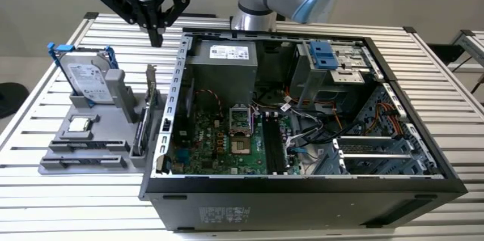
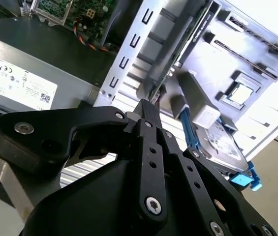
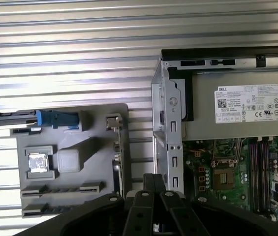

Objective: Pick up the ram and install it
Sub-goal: 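Reach for the ram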

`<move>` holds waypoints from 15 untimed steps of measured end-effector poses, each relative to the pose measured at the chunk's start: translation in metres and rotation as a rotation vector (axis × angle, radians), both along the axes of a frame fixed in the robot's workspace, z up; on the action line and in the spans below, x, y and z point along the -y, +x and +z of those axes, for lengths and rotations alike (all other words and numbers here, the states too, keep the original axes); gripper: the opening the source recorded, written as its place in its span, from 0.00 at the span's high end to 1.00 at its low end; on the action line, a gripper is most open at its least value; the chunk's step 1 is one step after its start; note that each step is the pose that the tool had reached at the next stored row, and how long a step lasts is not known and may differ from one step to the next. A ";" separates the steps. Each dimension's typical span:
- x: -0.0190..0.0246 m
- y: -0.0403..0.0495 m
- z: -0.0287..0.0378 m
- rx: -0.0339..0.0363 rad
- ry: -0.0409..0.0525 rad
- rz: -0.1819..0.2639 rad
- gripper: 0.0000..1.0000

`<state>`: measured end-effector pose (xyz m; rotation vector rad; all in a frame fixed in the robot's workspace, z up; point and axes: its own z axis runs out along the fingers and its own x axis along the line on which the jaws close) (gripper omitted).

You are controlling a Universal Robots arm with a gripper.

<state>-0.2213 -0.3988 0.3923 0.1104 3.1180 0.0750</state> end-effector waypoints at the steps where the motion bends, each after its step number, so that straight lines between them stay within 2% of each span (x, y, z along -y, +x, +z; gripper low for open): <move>1: 0.0000 -0.0015 0.0000 0.0000 0.0001 0.000 1.00; 15: 0.0000 -0.0209 -0.0001 0.0000 0.0000 0.000 1.00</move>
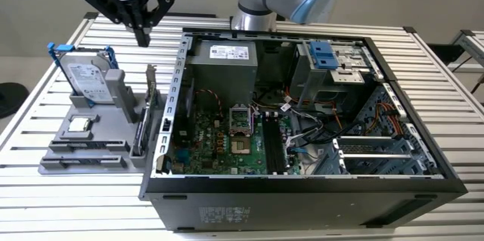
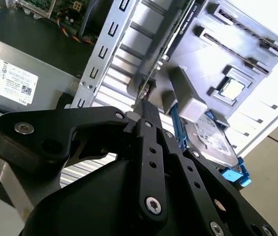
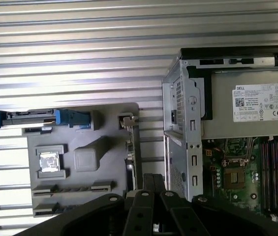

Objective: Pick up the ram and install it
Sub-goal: 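Reach for the ram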

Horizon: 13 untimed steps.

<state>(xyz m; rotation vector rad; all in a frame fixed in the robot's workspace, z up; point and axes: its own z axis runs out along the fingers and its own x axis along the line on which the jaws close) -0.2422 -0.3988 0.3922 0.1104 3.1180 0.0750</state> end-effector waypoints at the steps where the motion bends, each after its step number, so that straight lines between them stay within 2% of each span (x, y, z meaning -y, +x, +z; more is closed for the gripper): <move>1: 0.0000 -0.0014 0.0000 0.0000 0.0000 0.000 1.00; 13: 0.0000 -0.0172 -0.0001 0.0000 0.0000 0.000 1.00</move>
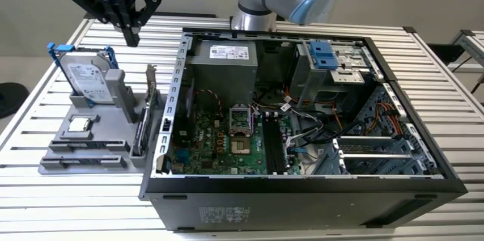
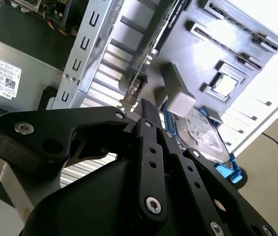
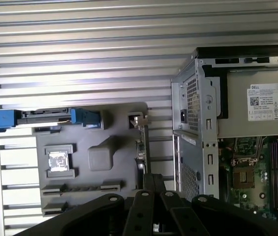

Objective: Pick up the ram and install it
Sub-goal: 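Reach for the ram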

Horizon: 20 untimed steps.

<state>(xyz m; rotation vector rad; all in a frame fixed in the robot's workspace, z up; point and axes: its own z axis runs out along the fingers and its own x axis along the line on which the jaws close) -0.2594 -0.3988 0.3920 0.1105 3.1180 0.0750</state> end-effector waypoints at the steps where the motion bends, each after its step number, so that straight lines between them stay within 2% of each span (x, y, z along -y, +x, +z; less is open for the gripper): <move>1: 0.0000 -0.0013 0.0000 0.0000 0.0000 0.000 1.00; 20: 0.0000 -0.0238 -0.0003 0.0000 0.0000 0.000 1.00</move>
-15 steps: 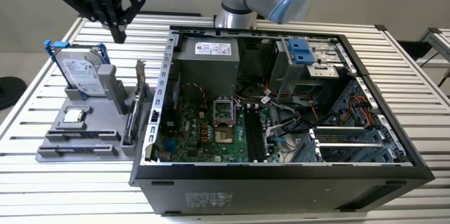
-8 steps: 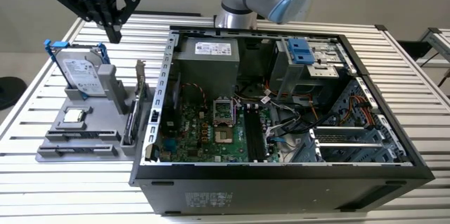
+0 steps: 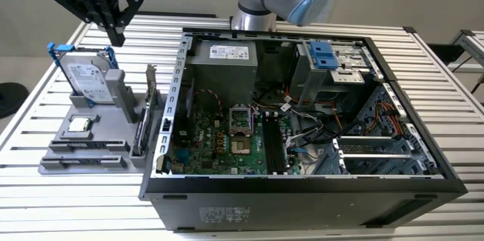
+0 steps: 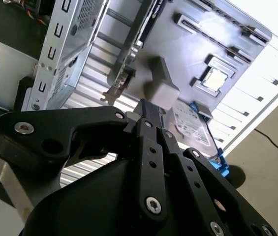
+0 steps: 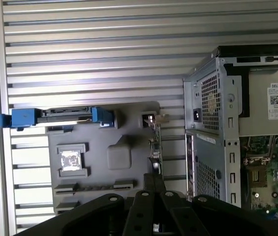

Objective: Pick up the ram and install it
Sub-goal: 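Reach for the ram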

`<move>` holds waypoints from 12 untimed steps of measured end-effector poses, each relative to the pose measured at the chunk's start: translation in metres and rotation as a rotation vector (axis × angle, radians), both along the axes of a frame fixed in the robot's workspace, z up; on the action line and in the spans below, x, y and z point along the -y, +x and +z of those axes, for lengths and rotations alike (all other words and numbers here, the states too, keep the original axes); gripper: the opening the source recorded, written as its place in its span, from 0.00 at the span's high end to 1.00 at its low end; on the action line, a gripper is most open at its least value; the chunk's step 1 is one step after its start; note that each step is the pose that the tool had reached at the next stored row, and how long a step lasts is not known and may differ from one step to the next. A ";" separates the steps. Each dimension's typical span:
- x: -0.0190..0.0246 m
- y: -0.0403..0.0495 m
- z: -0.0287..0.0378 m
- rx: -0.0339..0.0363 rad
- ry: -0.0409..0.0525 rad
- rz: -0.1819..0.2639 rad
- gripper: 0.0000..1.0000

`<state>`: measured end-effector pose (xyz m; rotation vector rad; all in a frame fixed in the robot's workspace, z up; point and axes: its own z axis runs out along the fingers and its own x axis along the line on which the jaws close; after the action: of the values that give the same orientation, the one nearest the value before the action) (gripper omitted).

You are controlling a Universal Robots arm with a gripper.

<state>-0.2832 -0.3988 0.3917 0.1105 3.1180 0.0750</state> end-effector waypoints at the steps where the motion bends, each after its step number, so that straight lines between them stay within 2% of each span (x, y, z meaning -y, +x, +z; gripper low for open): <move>1: 0.0000 -0.0013 0.0000 0.0000 0.0000 0.000 1.00; 12: 0.0000 -0.0138 -0.0002 0.0000 0.0000 0.000 1.00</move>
<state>-0.2970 -0.3988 0.3915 0.1105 3.1180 0.0750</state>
